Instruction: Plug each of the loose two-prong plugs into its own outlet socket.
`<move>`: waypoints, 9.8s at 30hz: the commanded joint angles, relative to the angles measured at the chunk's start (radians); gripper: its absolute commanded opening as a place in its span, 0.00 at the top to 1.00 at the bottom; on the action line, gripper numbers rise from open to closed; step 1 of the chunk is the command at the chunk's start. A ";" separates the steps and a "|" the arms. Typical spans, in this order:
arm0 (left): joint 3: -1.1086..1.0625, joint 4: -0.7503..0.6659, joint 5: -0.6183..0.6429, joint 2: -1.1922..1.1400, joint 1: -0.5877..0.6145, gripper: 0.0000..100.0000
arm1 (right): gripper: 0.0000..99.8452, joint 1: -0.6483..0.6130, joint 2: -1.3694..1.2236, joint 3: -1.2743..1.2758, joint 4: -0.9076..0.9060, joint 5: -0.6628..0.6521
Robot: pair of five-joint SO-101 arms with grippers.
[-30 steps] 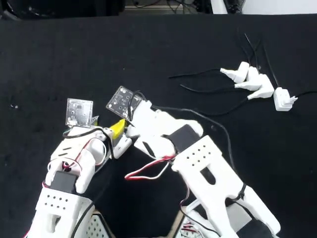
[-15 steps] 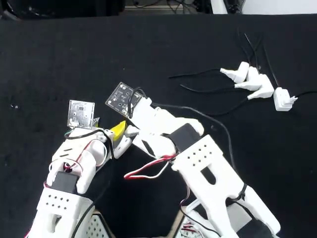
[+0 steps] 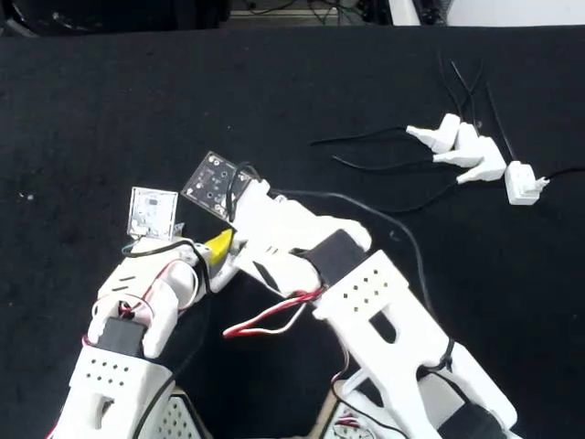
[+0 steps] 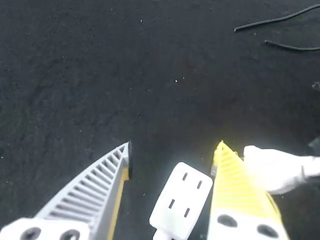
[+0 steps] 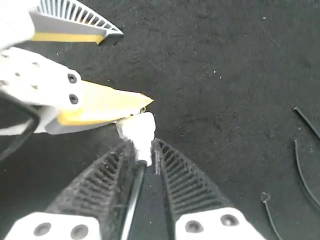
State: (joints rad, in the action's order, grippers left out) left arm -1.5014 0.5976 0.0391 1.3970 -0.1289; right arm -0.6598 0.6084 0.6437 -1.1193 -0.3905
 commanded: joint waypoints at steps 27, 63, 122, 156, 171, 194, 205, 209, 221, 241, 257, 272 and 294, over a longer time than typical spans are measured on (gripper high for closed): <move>0.148 0.399 -0.063 0.005 0.275 0.73 | 0.99 -0.020 0.004 -0.157 -0.086 -0.064; -0.038 0.450 -0.213 0.003 0.398 0.73 | 0.99 -0.080 -0.628 -0.556 -0.101 -0.865; -0.035 0.451 -0.213 0.003 0.598 0.73 | 0.99 -0.097 -0.730 -0.369 0.035 -0.764; -0.035 0.451 -0.215 0.003 0.598 0.73 | 0.84 -0.031 -0.182 0.225 0.103 -0.272; -0.035 0.451 -0.215 0.003 0.595 0.73 | 0.99 -0.028 -0.182 0.380 0.290 -0.276; -0.035 0.451 -0.215 0.003 0.599 0.73 | 0.99 0.064 -0.711 -0.633 -0.342 -0.338; -0.012 0.479 -0.218 0.003 0.593 0.73 | 0.99 -0.051 -0.934 -0.832 -0.500 -0.338; -0.013 0.479 -0.218 0.003 0.556 0.73 | 0.99 0.009 -0.943 -0.905 -0.566 -0.333; -0.015 0.476 -0.219 0.003 0.506 0.73 | 0.99 0.130 -0.733 -0.654 -0.638 -0.328; -0.012 0.479 -0.219 0.005 0.533 0.73 | 0.99 0.060 -0.905 -0.568 -0.477 -0.178; -0.012 0.479 -0.219 0.005 0.556 0.73 | 0.99 -0.048 -1.089 -0.858 -0.437 -0.120; -0.012 0.477 -0.221 0.005 0.556 0.73 | 0.99 0.187 -0.966 -0.905 -0.566 -0.068; -0.013 0.477 -0.221 0.005 0.562 0.73 | 0.83 0.344 -0.857 -0.779 -0.457 -0.279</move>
State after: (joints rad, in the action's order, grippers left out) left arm -1.5474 1.0733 -0.1711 1.3970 0.4266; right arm -0.3053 -0.3368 -0.1327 -1.6195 -0.5301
